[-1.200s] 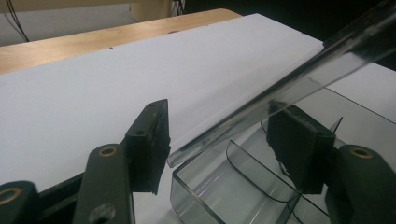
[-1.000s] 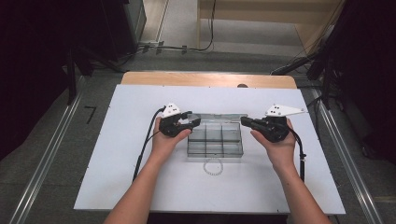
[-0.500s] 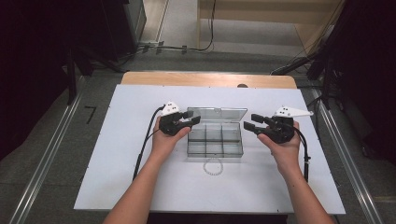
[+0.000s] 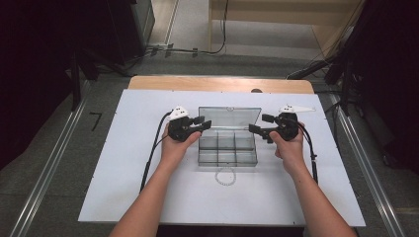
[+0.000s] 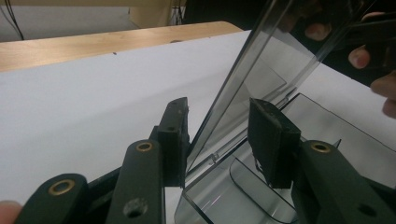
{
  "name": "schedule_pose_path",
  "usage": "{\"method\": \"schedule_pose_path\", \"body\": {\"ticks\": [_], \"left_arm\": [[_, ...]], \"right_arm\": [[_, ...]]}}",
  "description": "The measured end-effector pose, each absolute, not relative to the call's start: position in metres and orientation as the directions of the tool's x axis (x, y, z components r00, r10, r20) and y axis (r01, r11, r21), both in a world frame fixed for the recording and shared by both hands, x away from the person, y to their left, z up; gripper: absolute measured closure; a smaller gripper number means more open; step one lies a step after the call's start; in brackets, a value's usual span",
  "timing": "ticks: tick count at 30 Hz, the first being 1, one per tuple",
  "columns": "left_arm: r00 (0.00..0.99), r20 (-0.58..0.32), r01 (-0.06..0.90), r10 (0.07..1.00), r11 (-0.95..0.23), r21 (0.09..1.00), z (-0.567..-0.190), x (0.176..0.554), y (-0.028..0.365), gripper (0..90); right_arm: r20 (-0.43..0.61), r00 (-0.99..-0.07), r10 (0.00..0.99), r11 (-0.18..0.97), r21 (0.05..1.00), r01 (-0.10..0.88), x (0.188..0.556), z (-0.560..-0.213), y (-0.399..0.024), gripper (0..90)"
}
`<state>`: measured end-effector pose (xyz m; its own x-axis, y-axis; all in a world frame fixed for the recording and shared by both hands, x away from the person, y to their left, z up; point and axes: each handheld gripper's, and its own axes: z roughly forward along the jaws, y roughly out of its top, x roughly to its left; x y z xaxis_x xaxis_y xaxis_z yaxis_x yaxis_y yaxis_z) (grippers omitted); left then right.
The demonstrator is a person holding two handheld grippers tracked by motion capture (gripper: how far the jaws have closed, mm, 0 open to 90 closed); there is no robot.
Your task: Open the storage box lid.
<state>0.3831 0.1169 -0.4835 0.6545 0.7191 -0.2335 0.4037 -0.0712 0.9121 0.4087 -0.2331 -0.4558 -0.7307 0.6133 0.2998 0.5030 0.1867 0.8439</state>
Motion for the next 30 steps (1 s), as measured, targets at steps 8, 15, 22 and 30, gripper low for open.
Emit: {"method": "schedule_pose_path", "body": {"ticks": [8, 15, 22, 30], "left_arm": [[0.646, -0.275, 0.42, 0.712, -0.031, 0.907, -0.486, 0.386, 0.119, 60.3], [0.627, -0.303, 0.434, 0.718, 0.001, 0.901, -0.487, 0.387, 0.119, 60.9], [0.625, -0.322, 0.449, 0.711, 0.01, 0.894, -0.487, 0.386, 0.121, 62.0], [0.619, -0.362, 0.475, 0.697, 0.035, 0.879, -0.49, 0.38, 0.124, 66.6]], "right_arm": [[0.318, -0.715, 0.622, 0.164, 0.841, 0.516, 0.418, -0.469, -0.227, 37.0], [0.276, -0.724, 0.632, 0.16, 0.868, 0.47, 0.416, -0.47, -0.221, 58.3], [0.294, -0.711, 0.638, 0.142, 0.863, 0.485, 0.416, -0.471, -0.223, 62.4], [0.296, -0.707, 0.642, 0.148, 0.857, 0.494, 0.408, -0.473, -0.225, 68.4]]}}
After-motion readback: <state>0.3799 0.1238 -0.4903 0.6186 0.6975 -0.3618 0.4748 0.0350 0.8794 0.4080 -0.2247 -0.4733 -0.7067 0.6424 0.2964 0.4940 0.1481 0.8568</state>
